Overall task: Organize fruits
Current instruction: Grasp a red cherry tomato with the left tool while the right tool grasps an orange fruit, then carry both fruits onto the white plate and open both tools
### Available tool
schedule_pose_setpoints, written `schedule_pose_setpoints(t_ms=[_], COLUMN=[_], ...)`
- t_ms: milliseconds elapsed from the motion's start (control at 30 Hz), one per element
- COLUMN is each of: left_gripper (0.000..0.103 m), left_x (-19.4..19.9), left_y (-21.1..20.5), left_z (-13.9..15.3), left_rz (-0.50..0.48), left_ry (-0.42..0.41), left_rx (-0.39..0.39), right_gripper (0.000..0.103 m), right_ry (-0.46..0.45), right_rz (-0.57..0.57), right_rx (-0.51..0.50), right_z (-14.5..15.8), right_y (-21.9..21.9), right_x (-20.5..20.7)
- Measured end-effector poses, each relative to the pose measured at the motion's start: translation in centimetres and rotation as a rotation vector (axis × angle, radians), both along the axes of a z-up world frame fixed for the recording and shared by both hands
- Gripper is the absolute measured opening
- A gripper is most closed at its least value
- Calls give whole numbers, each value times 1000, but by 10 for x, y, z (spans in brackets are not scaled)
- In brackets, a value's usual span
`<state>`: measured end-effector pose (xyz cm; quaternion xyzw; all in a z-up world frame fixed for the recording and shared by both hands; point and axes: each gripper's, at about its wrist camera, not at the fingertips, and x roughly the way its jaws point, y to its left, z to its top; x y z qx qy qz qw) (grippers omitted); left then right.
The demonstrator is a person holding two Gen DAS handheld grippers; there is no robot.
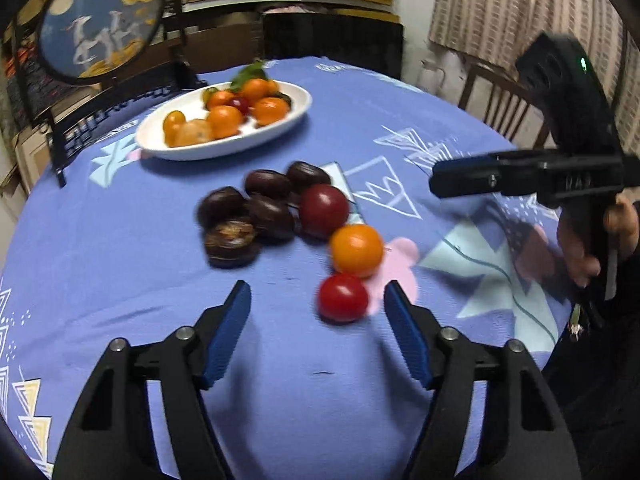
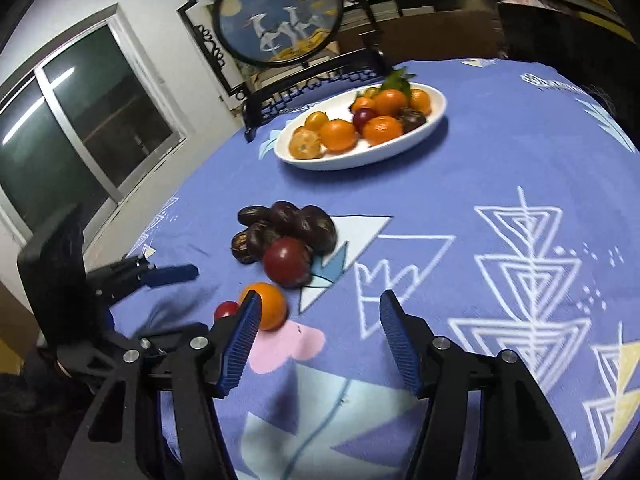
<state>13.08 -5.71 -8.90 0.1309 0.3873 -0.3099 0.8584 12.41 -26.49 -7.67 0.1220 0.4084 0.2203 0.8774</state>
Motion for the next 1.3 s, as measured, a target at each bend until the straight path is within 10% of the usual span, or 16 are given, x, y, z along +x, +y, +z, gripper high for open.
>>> schedule_pose_setpoints(t_ms=[267, 633, 833, 1300], left_gripper=[30, 31, 31, 31], left_x=[10, -8, -7, 51], left_y=[-19, 30, 45, 23], left_z=[-19, 5, 11, 44], left_rz=[-2, 62, 90, 40], left_ry=[48, 19, 13, -13], left_rx=[42, -47, -63, -122], right_gripper=[62, 58, 37, 37], right_ry=[-3, 2, 40, -57], right_rz=[5, 140, 154, 52], right_rx=[-1, -128, -192, -26], right_z=[0, -11, -24, 48], right_y=[-3, 67, 93, 21], right_x=[-9, 1, 20, 47])
